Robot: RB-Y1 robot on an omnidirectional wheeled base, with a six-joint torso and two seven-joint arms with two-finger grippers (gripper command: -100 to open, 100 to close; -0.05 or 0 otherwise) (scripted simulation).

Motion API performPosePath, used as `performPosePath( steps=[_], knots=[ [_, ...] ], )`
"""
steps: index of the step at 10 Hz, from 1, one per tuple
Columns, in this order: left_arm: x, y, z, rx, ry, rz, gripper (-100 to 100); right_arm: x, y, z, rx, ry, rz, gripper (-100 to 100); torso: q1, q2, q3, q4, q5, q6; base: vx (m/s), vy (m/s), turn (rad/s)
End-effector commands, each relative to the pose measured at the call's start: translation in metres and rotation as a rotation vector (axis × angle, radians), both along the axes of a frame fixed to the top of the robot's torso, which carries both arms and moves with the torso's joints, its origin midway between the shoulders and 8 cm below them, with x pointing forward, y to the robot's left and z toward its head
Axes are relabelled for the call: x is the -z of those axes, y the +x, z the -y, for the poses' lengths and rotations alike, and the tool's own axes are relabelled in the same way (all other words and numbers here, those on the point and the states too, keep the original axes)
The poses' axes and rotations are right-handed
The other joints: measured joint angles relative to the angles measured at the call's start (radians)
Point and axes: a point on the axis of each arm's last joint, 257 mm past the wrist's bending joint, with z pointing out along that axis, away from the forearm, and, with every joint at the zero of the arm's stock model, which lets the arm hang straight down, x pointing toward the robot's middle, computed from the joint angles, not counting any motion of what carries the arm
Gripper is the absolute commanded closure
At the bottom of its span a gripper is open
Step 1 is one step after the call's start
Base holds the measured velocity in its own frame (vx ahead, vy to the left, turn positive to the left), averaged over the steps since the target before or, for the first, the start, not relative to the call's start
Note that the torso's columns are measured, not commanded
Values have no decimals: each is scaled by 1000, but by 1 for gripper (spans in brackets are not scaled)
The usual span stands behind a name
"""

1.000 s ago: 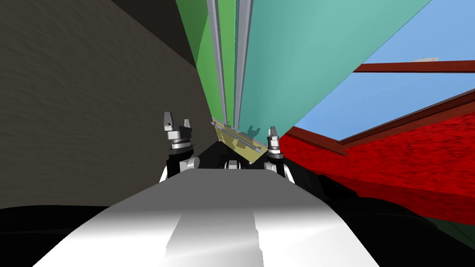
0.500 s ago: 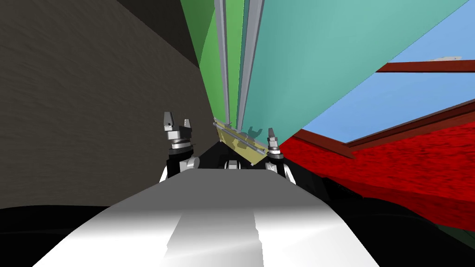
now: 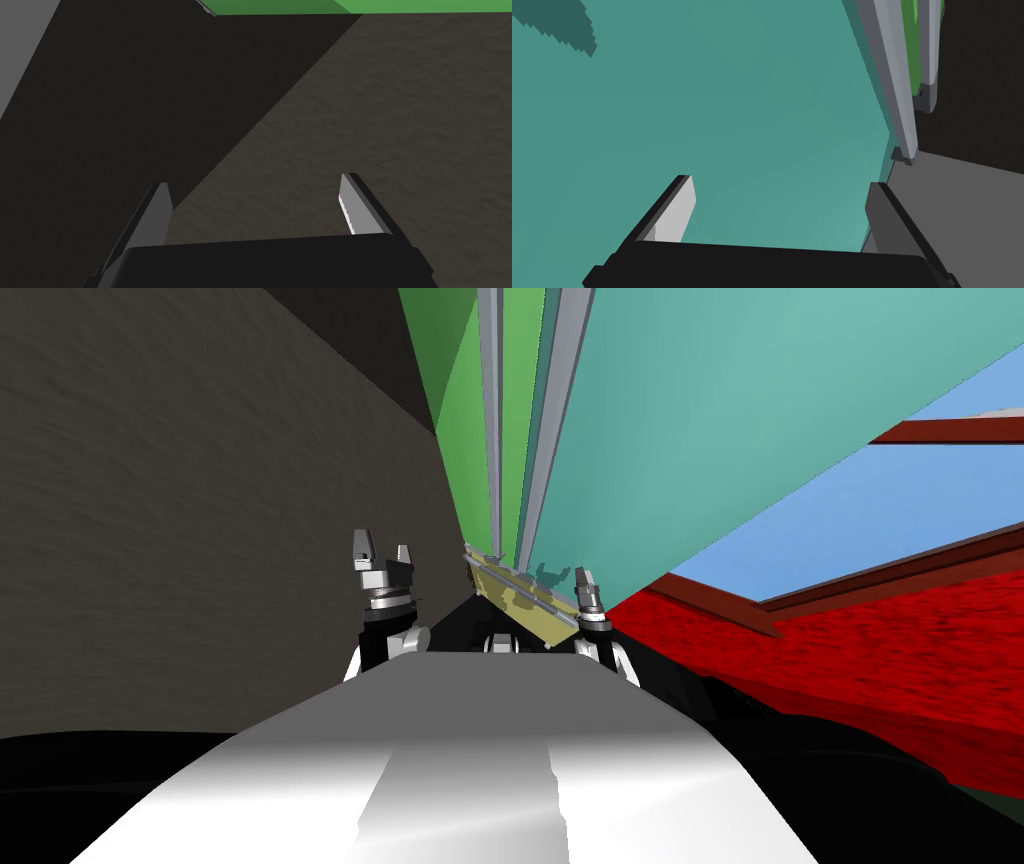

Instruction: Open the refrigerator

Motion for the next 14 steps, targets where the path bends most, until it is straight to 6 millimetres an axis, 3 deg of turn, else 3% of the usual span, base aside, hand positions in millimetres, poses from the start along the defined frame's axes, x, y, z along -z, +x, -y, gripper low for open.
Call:
performPosePath(
  steps=[1, 14],
  knots=[
    [0, 0, 0, 0, 0, 0, 0, 6, 1, 5, 54, -85, 3, -100, 1, 0, 0, 0, 0, 0, 45, 66, 11],
    [0, 0, 0, 0, 0, 0, 0, 38, 7, 30, 286, -441, 9, -100, 0, 0, 0, 0, 0, 0, 43, 56, 12]
  ],
)
